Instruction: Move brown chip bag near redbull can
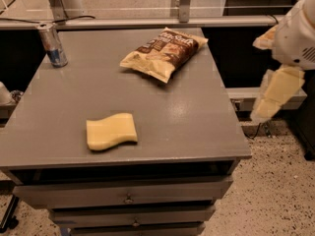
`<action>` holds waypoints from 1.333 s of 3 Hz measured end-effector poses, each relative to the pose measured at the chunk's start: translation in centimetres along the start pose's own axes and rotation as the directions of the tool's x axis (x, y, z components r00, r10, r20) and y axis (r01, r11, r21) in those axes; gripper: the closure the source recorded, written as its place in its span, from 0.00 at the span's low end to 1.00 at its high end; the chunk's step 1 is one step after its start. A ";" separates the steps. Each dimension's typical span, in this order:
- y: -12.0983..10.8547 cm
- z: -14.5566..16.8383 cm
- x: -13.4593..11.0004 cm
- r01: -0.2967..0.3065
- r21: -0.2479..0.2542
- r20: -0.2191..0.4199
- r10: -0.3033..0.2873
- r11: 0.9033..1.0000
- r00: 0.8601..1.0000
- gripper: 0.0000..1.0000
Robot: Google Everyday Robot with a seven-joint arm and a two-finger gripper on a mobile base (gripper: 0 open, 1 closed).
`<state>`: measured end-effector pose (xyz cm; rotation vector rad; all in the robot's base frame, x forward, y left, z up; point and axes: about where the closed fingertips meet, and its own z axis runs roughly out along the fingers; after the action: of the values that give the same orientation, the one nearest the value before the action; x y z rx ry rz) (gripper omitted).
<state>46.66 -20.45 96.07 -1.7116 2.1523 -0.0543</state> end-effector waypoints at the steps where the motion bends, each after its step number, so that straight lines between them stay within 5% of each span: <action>1: -3.8 7.2 -2.5 0.032 0.000 0.146 -0.032 0.999 0.989 0.00; 2: -7.6 12.7 -5.4 0.057 0.026 0.248 -0.061 0.998 0.967 0.00; 4: -13.8 16.4 -12.5 0.029 0.077 0.366 -0.056 0.997 0.929 0.00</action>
Offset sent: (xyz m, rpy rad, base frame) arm 0.1903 0.0898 -0.1201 0.3136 -0.1547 0.1718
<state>66.98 -8.73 87.99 -1.5826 1.8169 0.1655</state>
